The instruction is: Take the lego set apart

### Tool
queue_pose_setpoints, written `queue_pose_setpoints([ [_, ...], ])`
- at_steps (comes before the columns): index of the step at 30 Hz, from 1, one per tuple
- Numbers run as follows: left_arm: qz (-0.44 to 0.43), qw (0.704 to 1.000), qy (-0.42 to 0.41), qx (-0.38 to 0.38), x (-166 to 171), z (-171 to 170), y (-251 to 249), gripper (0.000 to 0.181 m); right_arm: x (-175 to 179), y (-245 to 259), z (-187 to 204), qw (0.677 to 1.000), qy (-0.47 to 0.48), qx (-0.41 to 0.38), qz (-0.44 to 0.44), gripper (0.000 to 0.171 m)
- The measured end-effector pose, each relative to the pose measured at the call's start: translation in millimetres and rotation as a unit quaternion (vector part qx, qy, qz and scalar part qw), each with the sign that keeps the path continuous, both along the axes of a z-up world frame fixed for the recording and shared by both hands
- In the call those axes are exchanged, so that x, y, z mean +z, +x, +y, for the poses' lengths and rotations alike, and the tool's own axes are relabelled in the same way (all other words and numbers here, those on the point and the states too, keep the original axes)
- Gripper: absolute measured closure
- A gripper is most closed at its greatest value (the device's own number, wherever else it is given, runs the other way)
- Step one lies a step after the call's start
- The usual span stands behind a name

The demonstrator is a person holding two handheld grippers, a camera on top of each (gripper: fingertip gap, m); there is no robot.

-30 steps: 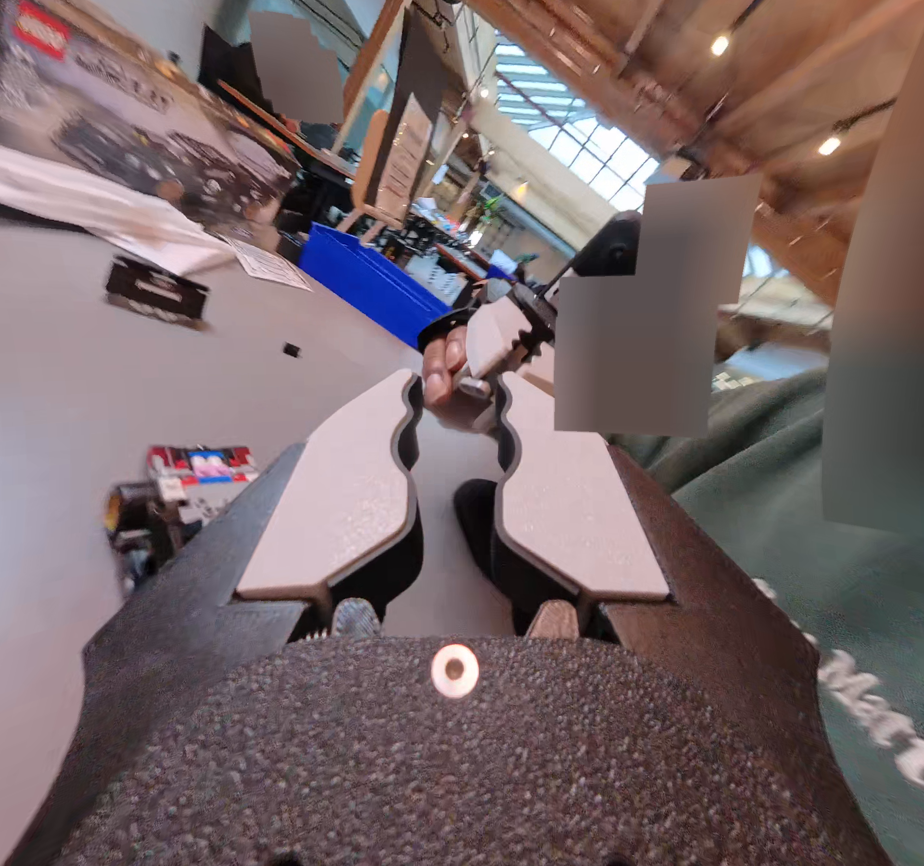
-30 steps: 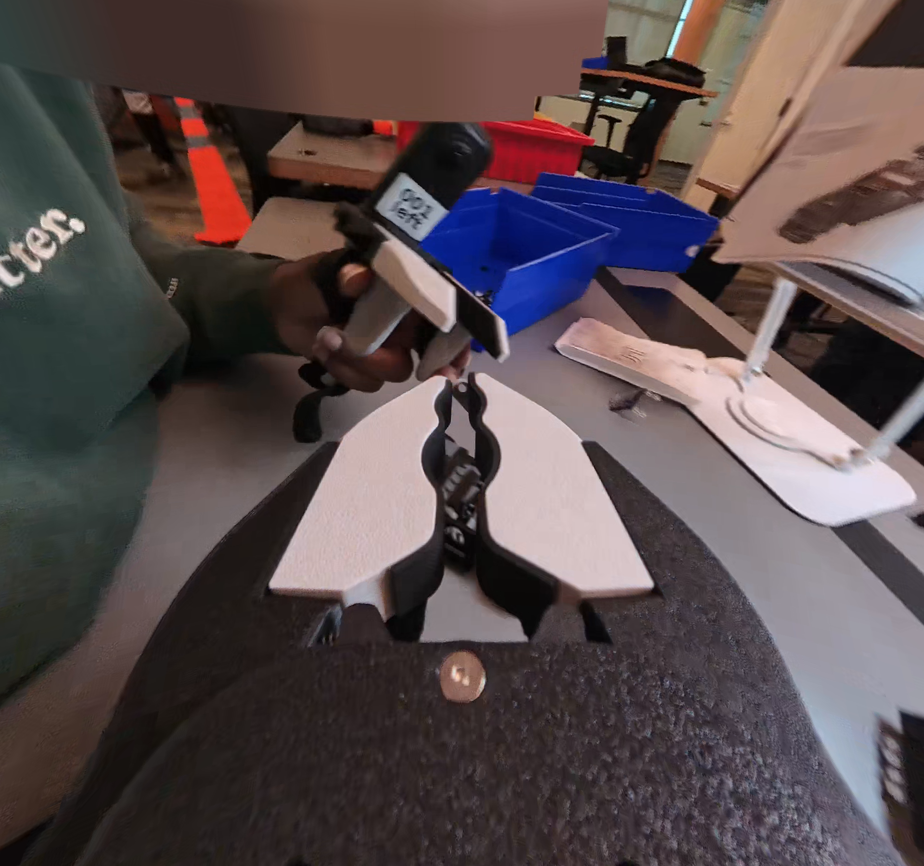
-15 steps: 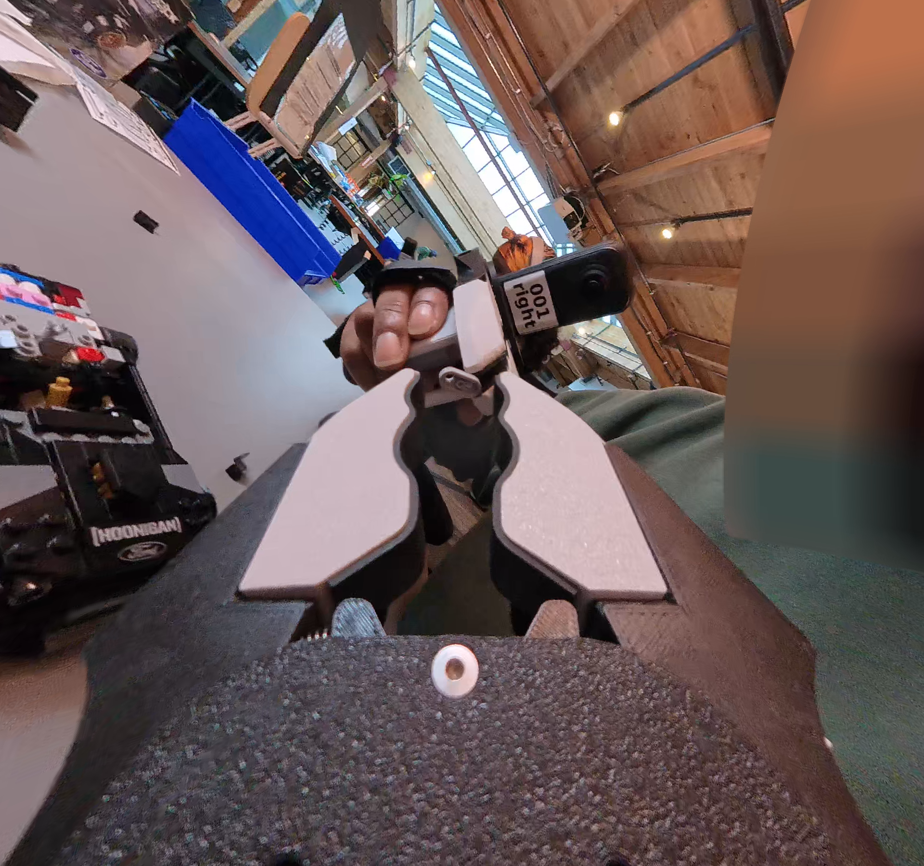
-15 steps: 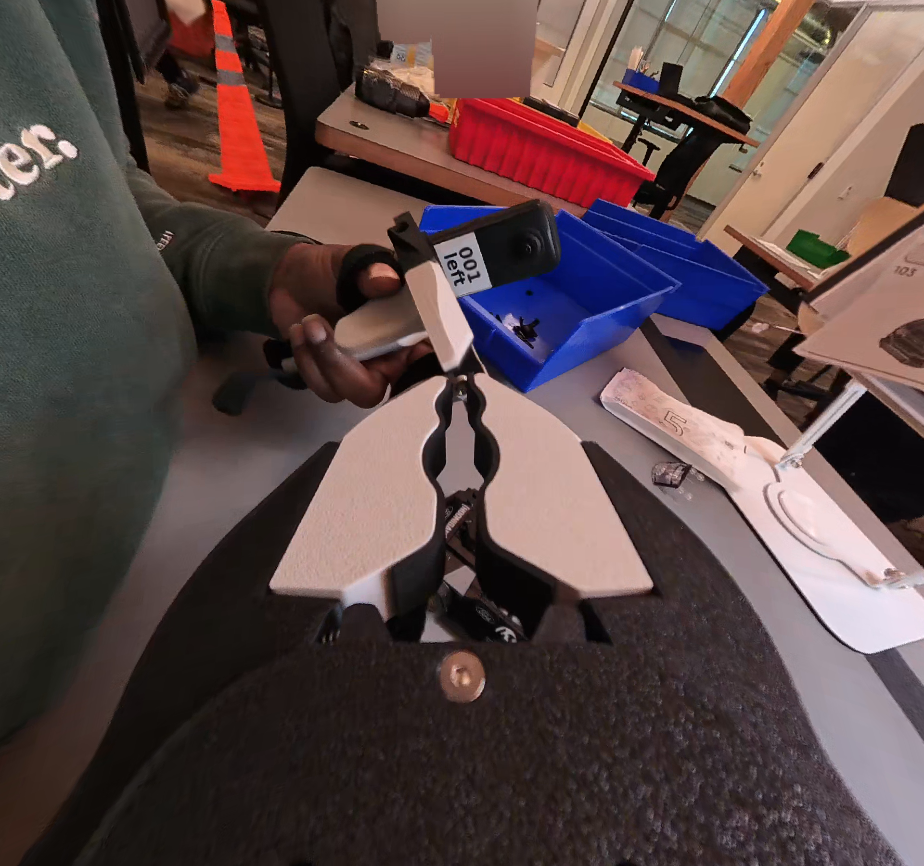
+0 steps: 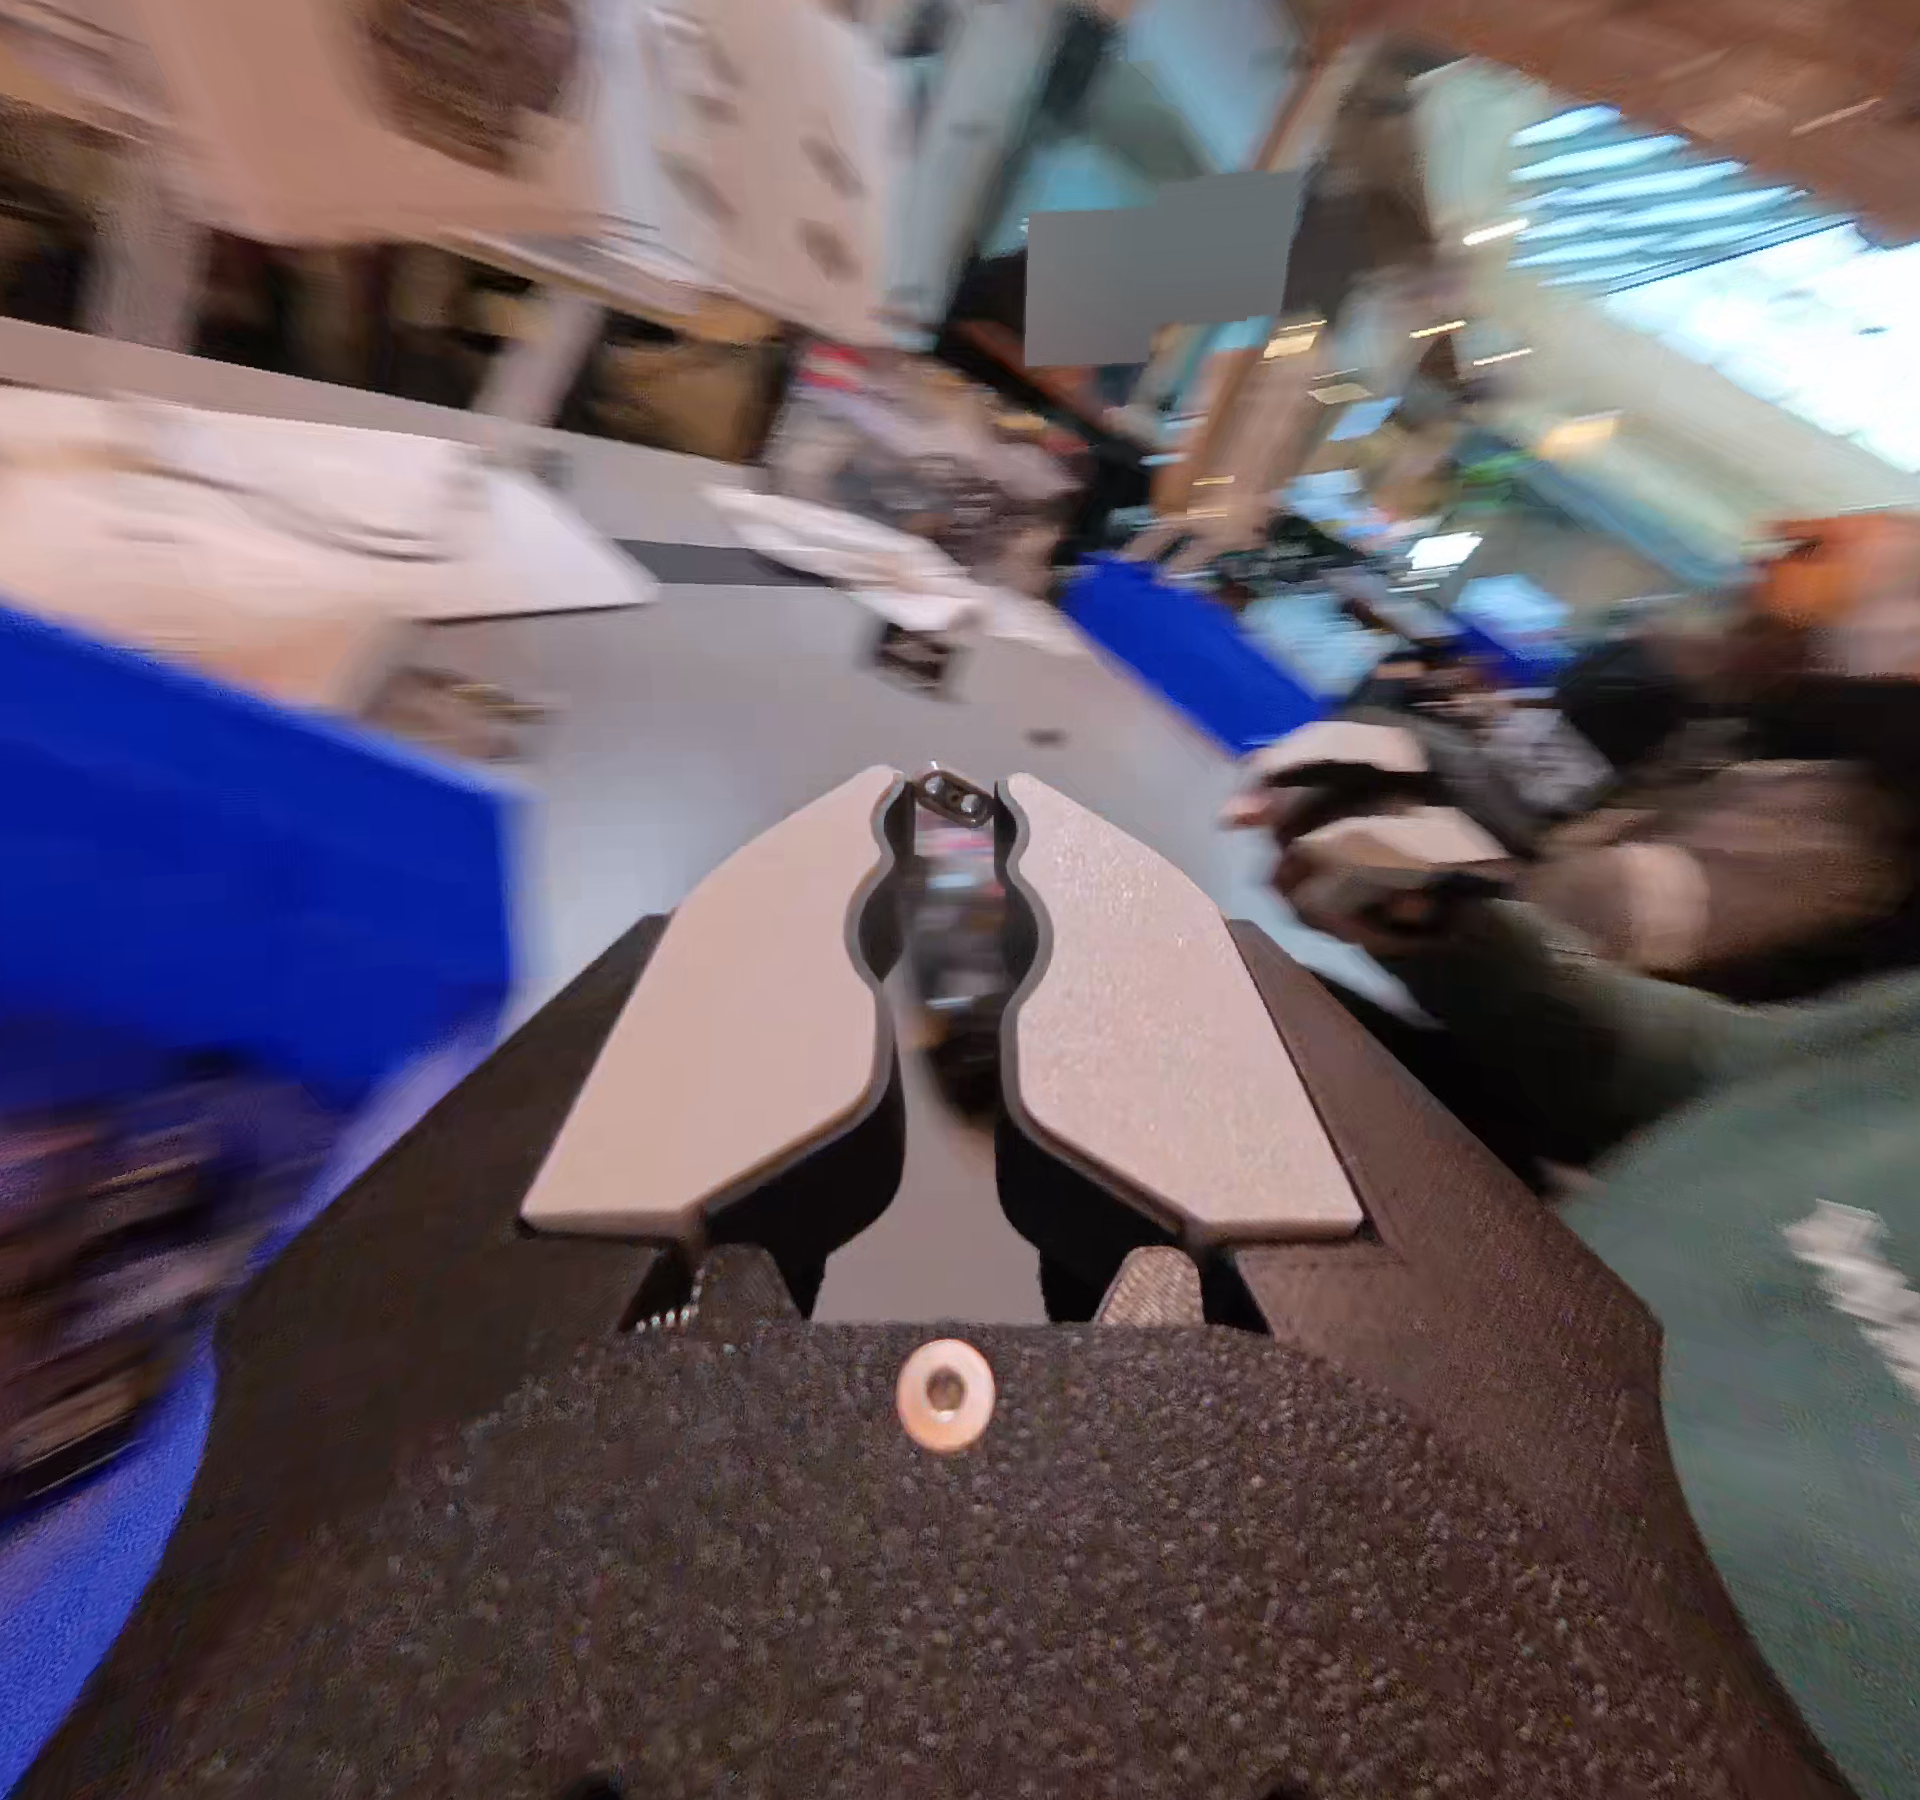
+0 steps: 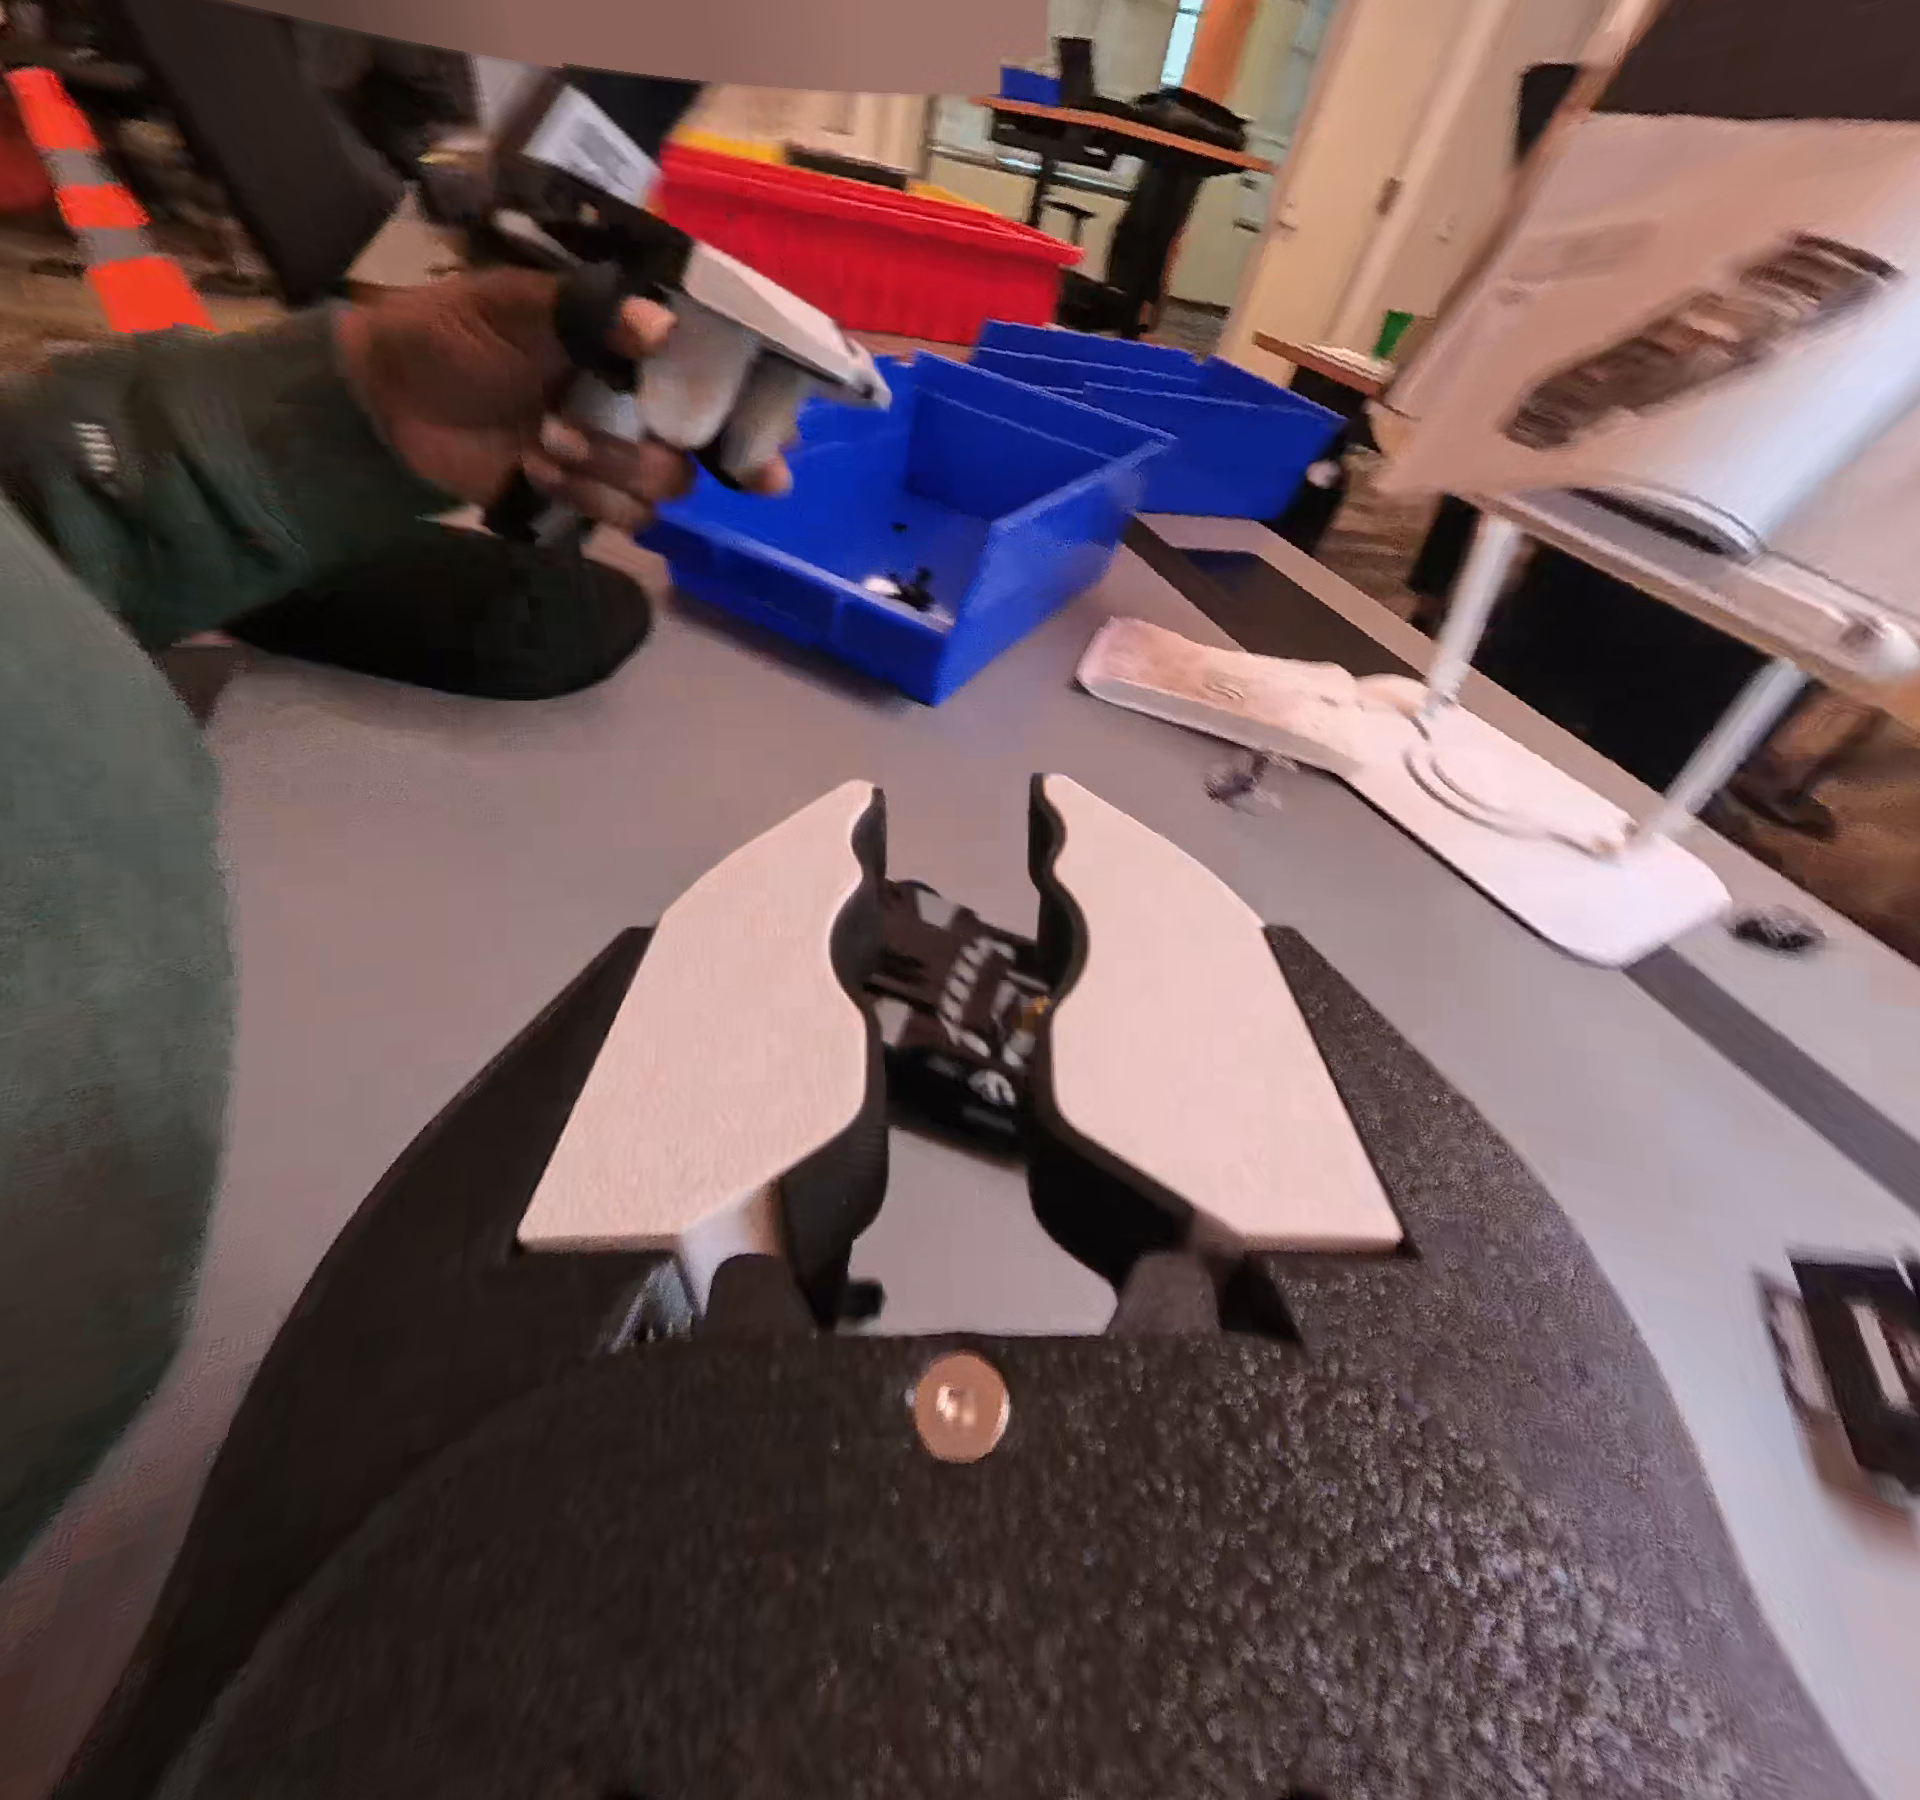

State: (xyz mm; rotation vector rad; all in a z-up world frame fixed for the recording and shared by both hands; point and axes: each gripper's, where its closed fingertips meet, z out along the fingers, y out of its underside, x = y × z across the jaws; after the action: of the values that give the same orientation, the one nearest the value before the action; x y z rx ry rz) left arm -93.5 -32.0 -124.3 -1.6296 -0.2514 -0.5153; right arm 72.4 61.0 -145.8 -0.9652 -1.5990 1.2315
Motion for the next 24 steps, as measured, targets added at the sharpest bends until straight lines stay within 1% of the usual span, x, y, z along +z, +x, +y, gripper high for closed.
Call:
queue_pose_setpoints([
  [2,0.070,0.990,-0.078,0.096,-16,-14,-54,0.167,-11,5,25,0.999,-0.016,-0.050,-0.004,0.144],
  [3,0.099,0.980,-0.118,0.127,-27,-20,-73,0.167,-16,6,35,0.997,-0.022,-0.069,-0.009,0.145],
  [5,0.151,0.958,-0.178,0.166,-46,-25,-99,0.167,-23,8,48,0.995,-0.032,-0.093,-0.015,0.147],
  [7,0.180,0.943,-0.217,0.176,-62,-23,-110,0.167,-25,8,56,0.994,-0.039,-0.103,-0.020,0.148],
  [9,0.180,0.940,-0.231,0.174,-71,-16,-112,0.167,-26,5,62,0.993,-0.042,-0.112,-0.026,0.148],
  [11,0.178,0.936,-0.244,0.178,-77,-11,-115,0.158,-31,4,68,0.991,-0.045,-0.120,-0.036,0.148],
  [14,0.206,0.917,-0.274,0.204,-85,-15,-125,0.126,-39,6,75,0.988,-0.053,-0.129,-0.058,0.148],
  [16,0.221,0.911,-0.279,0.208,-88,-16,-124,0.113,-46,10,77,0.987,-0.047,-0.131,-0.082,0.148],
  [19,0.232,0.911,-0.271,0.204,-86,-14,-120,0.108,-61,17,74,0.984,-0.045,-0.111,-0.132,0.146],
  [22,0.241,0.912,-0.267,0.198,-82,-11,-116,0.105,-79,23,59,0.978,-0.044,-0.069,-0.190,0.145],
  [23,0.245,0.915,-0.255,0.192,-77,-8,-112,0.107,-86,26,51,0.975,-0.039,-0.050,-0.215,0.145],
  [24,0.253,0.920,-0.235,0.183,-70,-5,-106,0.112,-94,29,41,0.969,-0.032,-0.030,-0.241,0.145],
])
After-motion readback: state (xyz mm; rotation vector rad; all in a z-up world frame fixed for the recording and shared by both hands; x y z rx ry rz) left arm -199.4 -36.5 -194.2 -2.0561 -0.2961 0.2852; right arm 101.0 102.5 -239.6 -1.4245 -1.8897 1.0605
